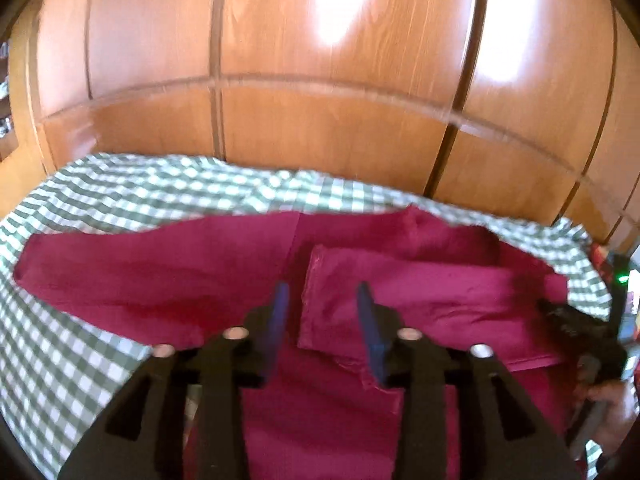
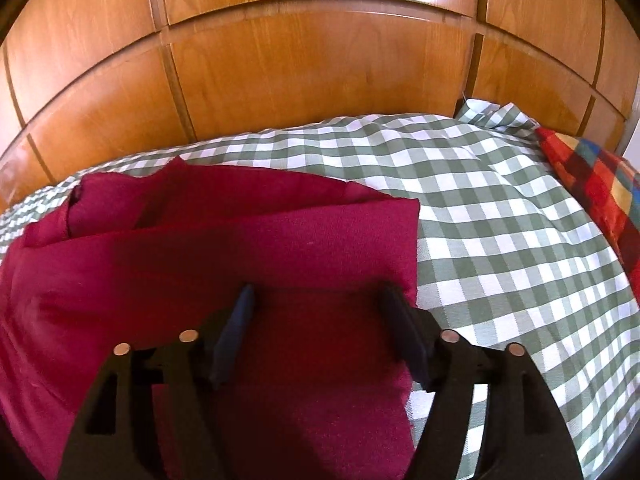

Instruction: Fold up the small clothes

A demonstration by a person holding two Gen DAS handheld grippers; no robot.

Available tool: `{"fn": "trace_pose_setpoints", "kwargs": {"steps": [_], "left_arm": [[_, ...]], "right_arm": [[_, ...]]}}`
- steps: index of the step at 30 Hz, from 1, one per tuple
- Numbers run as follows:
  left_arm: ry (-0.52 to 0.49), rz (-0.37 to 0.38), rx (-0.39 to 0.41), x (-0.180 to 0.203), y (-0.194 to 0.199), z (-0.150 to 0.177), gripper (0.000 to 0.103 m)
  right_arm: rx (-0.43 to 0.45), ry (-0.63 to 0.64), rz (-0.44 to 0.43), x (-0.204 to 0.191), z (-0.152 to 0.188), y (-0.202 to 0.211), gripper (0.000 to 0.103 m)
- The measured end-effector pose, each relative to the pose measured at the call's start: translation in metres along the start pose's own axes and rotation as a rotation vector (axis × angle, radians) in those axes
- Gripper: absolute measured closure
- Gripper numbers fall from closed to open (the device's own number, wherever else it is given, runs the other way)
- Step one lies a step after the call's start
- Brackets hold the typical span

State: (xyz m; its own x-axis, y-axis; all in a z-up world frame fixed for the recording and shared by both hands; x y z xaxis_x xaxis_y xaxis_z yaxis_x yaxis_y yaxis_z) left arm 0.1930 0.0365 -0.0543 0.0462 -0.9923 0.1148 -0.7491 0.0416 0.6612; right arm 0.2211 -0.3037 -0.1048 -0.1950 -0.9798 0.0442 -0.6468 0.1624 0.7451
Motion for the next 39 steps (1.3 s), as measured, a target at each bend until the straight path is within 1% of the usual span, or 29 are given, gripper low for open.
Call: {"fn": "trace_pose_setpoints", "kwargs": {"steps": [1,2,3,6,7,8,10,12,14,16,18,20,22,24,25,27,29,31,33,35,36,37,39], "left_arm": [[0.005,0.004,0.013,-0.001,0.008,0.000,0.059],[0.005,0.007,0.021,-0.002,0.018,0.001,0.058],[0.002,0.002,0.023,-0.003,0.024,0.003,0.054],[0.004,-0.016,0.026,-0.013,0.037,0.013,0.049],[0.003,-0.018,0.019,-0.015,0.036,0.016,0.046],[0.006,-0.024,0.010,-0.020,0.038,0.022,0.045],[0.022,-0.038,-0.016,-0.035,0.039,0.034,0.045],[0.057,-0.051,-0.049,-0.052,0.038,0.044,0.045],[0.128,-0.067,-0.087,-0.084,0.035,0.054,0.045],[0.179,-0.090,-0.103,-0.109,0.035,0.061,0.045],[0.241,-0.113,-0.114,-0.143,0.036,0.066,0.047],[0.308,-0.137,-0.111,-0.178,0.037,0.070,0.049],[0.386,-0.135,-0.110,-0.214,0.037,0.072,0.049],[0.454,-0.138,-0.107,-0.242,0.036,0.074,0.049],[0.497,-0.156,-0.100,-0.262,0.036,0.074,0.048],[0.541,-0.192,-0.084,-0.286,0.034,0.074,0.043],[0.598,-0.218,-0.079,-0.313,0.032,0.074,0.043],[0.654,-0.226,-0.078,-0.338,0.028,0.072,0.044],[0.710,-0.205,-0.081,-0.355,0.022,0.070,0.044],[0.788,-0.172,-0.088,-0.374,0.012,0.069,0.053],[0.816,-0.157,-0.088,-0.382,0.009,0.069,0.060],[0.841,-0.150,-0.088,-0.388,0.005,0.068,0.064],[0.871,-0.165,-0.073,-0.400,-0.002,0.062,0.064]], "right_arm": [[-0.006,0.020,0.043,-0.002,-0.001,0.004,0.023],[-0.002,0.029,0.084,-0.002,-0.001,0.010,0.015],[0.012,0.030,0.087,-0.004,-0.001,0.017,0.012],[0.066,0.053,0.029,-0.024,0.002,0.045,0.012],[0.076,0.076,-0.003,-0.038,0.006,0.053,0.012],[0.077,0.093,-0.030,-0.050,0.009,0.058,0.012],[0.067,0.139,-0.091,-0.080,0.017,0.064,0.012],[0.059,0.195,-0.128,-0.110,0.025,0.065,0.012],[0.044,0.219,-0.134,-0.128,0.032,0.058,0.012],[0.005,0.205,-0.143,-0.138,0.042,0.047,0.012],[0.008,0.177,-0.129,-0.137,0.047,0.040,0.011],[0.003,0.162,-0.138,-0.136,0.048,0.038,0.010],[-0.016,0.147,-0.160,-0.134,0.049,0.034,0.006],[-0.026,0.146,-0.168,-0.132,0.048,0.031,0.004],[-0.024,0.148,-0.166,-0.133,0.048,0.031,0.004],[-0.009,0.145,-0.168,-0.134,0.050,0.032,0.004],[-0.009,0.144,-0.169,-0.134,0.050,0.033,0.004],[-0.004,0.147,-0.165,-0.135,0.050,0.033,0.004],[-0.001,0.153,-0.157,-0.135,0.050,0.032,0.004],[0.001,0.155,-0.155,-0.136,0.050,0.033,0.004],[0.003,0.155,-0.155,-0.136,0.049,0.033,0.004],[0.004,0.155,-0.155,-0.136,0.049,0.033,0.004],[0.007,0.156,-0.153,-0.135,0.050,0.032,0.004]]}}
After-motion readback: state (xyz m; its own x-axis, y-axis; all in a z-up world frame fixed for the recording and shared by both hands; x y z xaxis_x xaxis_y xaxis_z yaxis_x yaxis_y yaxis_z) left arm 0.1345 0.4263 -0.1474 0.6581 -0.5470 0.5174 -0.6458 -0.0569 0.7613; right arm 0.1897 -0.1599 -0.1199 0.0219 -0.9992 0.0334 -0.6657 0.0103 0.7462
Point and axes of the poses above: each gripper's, at about its wrist camera, not at the fingertips, and y roughly against the way its jaws point, x to its right, z to its underside, the point moved 5 cm from there along -y, roughly the way its jaws point, and after that the axes turned 1 degree about -x, right-handed, at the moved point
